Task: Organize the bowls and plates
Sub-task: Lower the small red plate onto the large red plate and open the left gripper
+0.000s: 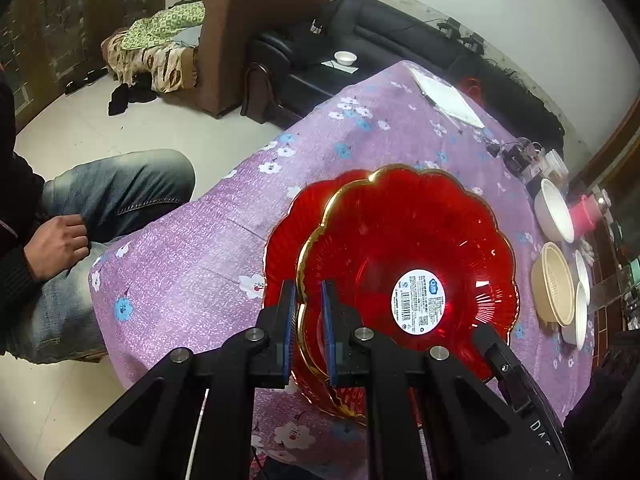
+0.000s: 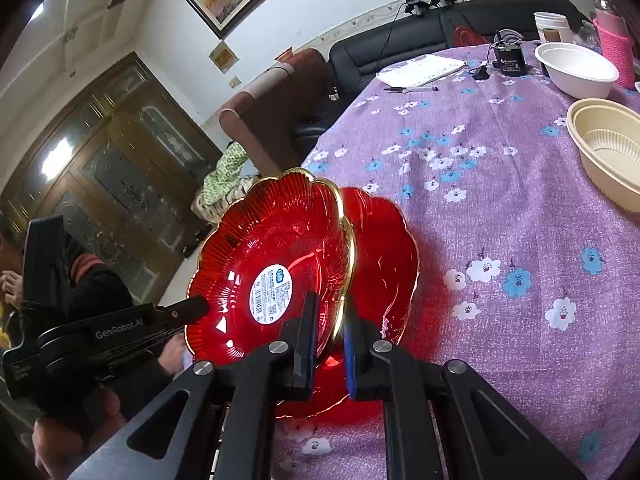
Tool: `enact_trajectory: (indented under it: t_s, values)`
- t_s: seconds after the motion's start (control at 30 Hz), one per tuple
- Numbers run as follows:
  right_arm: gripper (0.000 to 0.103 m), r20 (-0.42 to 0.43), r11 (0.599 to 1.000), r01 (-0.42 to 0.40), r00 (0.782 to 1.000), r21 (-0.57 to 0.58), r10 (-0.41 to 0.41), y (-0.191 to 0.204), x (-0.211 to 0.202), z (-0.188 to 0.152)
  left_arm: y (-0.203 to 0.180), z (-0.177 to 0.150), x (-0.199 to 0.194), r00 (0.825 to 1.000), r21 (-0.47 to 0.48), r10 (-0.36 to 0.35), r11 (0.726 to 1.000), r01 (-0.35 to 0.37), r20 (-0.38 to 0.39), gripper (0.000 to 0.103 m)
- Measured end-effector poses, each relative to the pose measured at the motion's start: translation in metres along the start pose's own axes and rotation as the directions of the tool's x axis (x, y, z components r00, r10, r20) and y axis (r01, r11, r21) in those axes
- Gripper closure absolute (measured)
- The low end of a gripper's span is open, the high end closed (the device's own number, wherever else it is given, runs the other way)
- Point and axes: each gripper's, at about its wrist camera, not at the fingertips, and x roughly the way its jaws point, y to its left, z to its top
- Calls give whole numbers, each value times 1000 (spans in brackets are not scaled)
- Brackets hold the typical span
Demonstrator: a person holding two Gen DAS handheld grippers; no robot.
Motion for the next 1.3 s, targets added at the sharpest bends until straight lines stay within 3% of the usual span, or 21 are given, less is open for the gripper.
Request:
enact_trajectory:
  t_s: [0.57,0.97,1.3]
  values:
    - [93,-34,999,40,999,15,-39,-6,17,2,-3,-1,16,999,26,25,999,-24,-36,93]
    - [91,-44,998,65,997,-9,-66,-5,23,2,-9,-3,22,995,73,91,994,-87,-51,91]
    - [88,-8,995,93,996,-40,-93,-4,20,3,-17,0,2,973,137,216,965,-225,77,90]
